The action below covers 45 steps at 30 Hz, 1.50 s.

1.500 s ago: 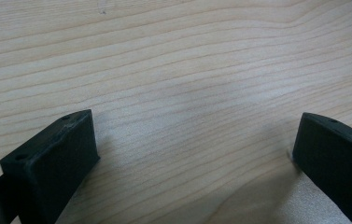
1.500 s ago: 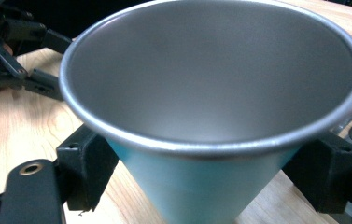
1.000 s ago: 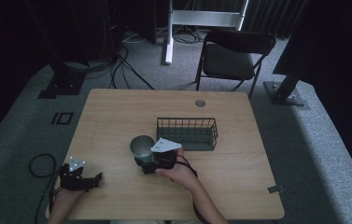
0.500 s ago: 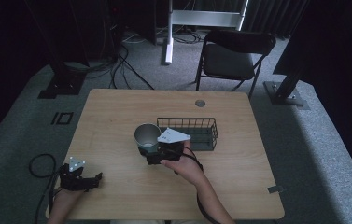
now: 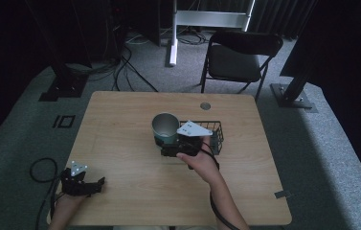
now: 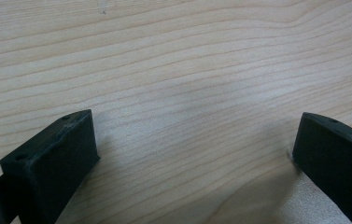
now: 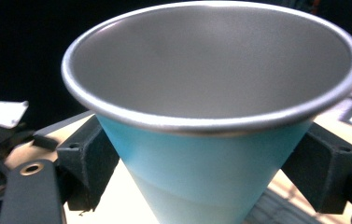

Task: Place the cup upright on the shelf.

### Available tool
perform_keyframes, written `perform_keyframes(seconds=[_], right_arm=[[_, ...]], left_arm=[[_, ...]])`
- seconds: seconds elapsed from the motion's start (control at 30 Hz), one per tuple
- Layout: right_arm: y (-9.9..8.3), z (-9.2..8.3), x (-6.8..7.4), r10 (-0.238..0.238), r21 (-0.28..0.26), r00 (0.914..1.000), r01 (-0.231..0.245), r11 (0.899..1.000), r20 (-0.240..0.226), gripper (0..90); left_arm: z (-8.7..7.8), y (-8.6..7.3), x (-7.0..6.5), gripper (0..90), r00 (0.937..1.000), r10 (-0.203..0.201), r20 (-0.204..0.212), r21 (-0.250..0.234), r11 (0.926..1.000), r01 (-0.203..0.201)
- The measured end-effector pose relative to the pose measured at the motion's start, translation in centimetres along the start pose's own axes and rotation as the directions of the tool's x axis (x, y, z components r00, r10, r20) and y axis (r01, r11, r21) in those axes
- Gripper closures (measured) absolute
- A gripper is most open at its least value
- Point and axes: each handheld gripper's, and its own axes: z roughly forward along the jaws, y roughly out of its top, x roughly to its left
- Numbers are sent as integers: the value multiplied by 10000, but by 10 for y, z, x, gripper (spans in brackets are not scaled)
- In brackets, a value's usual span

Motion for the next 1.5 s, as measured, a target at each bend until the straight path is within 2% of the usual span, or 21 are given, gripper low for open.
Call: perform_keyframes(seconds=[0.13,0.17,0.4,0.43,0.53,0.57,0.67,0.83,1.0,1.03,1.07,1.1,1.13,1.5], right_arm=[[2,-5,-9,52,-66,9995,-50,10000,325,171],[3,-8,-14,76,-140,9980,-67,9999,630,171],[4,-17,-32,136,-215,9876,-103,9997,1565,171],[3,-20,-40,209,-237,9820,-167,9996,1876,171],[-1,-25,-50,349,-249,9705,-298,9992,2387,171],[-1,-25,-50,349,-249,9705,-298,9992,2387,171],[-9,-29,-63,447,-144,9513,-424,9990,3050,171],[-21,-33,-79,718,-85,9278,-738,9972,3660,171],[-33,-34,-90,766,165,9145,-905,9958,3973,171],[-33,-34,-90,766,165,9145,-905,9958,3973,171],[-38,-35,-94,805,267,9091,-1001,9946,4088,171],[-38,-35,-94,805,267,9091,-1001,9946,4088,171],[-43,-35,-97,890,308,9051,-1118,9932,4157,171],[-59,-30,-102,986,589,8958,-1374,9888,4333,170]], left_arm=[[0,0,0,5,10000,2,-1,2,10000,-2],[0,0,0,5,10000,3,-1,3,10000,-3],[0,0,0,5,10000,3,0,4,10000,-3],[0,0,0,5,10000,-21,4,-4,10000,21],[0,0,0,5,10000,-9,5,7,10000,9],[0,0,0,5,10000,-16,7,6,10000,16],[0,0,0,5,10000,2,0,3,10000,-2],[0,0,0,5,10000,9,0,12,10000,-9],[0,0,0,5,10000,-1,3,9,10000,1],[0,0,0,5,10000,-1,3,9,10000,1],[0,0,0,5,10000,-1,4,9,10000,1],[0,0,0,5,10000,-1,4,9,10000,1],[0,0,0,5,10000,0,4,9,10000,0],[0,0,0,5,10000,1,3,9,10000,-1]])
